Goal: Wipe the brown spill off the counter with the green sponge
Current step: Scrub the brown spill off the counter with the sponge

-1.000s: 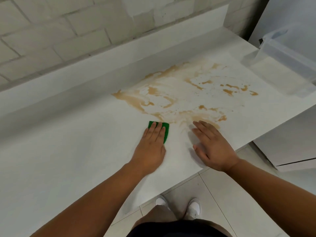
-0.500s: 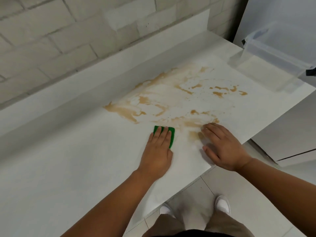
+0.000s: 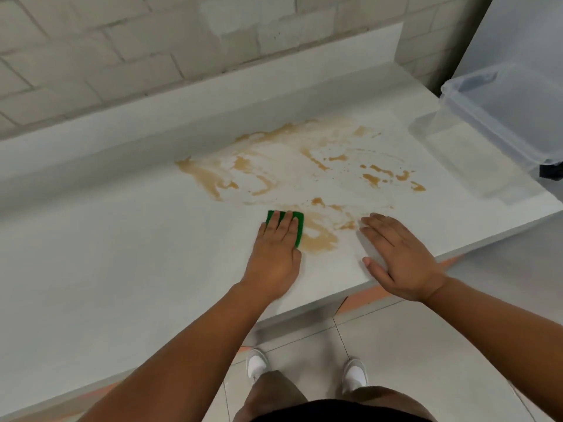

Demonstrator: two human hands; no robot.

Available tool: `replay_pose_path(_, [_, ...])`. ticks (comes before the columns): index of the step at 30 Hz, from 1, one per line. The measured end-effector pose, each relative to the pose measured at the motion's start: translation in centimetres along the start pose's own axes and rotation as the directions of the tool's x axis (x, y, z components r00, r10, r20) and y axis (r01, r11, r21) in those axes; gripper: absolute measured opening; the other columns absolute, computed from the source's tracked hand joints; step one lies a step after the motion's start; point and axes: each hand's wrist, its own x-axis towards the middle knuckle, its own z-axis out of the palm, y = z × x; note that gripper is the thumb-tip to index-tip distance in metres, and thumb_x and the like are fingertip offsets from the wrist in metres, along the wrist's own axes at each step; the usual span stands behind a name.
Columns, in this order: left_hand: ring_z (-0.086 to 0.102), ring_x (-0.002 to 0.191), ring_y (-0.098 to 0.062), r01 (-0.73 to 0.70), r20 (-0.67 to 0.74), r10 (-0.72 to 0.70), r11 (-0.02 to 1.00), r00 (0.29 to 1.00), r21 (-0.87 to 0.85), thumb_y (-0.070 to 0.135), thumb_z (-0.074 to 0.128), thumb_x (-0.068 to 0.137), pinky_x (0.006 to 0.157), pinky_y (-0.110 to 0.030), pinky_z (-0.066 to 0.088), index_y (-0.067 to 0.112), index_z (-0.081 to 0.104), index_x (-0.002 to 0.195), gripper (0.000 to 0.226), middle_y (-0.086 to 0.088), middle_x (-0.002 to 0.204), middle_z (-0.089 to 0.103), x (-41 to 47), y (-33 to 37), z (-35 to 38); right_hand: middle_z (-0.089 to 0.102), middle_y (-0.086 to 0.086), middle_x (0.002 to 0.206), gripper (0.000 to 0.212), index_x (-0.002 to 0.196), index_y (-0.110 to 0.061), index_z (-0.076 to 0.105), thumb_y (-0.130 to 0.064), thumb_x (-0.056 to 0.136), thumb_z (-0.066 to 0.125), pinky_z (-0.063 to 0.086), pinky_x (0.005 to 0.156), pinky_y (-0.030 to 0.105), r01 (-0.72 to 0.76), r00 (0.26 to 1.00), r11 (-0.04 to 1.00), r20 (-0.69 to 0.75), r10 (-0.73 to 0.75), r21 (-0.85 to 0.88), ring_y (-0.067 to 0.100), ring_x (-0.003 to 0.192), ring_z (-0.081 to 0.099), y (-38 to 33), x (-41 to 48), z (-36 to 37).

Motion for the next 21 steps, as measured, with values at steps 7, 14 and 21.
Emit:
replay_pose_path(7, [-0.007,0.152,-0.014,0.094,-0.051,-0.097,0.994,0.994,-0.051,0.038,0.016,0.095,0.124,-0.043,0.007,0.014,0.016,0.157,0.067,0.002,0.165,0.007,-4.3,-4.4,0.1,0.047,0.014,0.145,0.058,0.136,-0.001,0.05,-0.041,0.095,0.039,0.027,0.115,0.05,0.021,0.999,0.999,-0.033,-0.022,-0.035,0.032,0.139,0.037,2.3,-1.3,-0.4])
replay_pose_path(14, [0.003,0.153,-0.026,0.282,-0.117,-0.279,0.96,0.953,0.004,0.033,0.011,0.092,0.123,-0.04,-0.001,0.01,0.017,0.157,0.069,-0.006,0.165,0.012,-1.1,1.3,1.2,0.038,0.014,0.153,0.062,0.142,-0.002,0.044,-0.044,0.097,0.037,0.026,0.116,0.048,0.124,0.992,0.989,0.042,-0.121,-0.078,0.028,0.145,0.028,3.9,-2.6,0.1])
replay_pose_path(21, [-0.003,0.153,-0.016,-0.021,-0.058,0.023,0.999,0.998,0.028,0.033,0.022,0.099,0.125,-0.041,0.005,0.012,0.019,0.157,0.061,-0.001,0.165,0.011,-5.8,-0.1,1.4,0.031,0.01,0.157,0.065,0.146,-0.005,0.038,-0.047,0.098,0.031,0.025,0.118,0.044,0.102,0.993,0.99,0.061,-0.096,-0.098,0.024,0.148,0.021,4.0,-2.6,0.2])
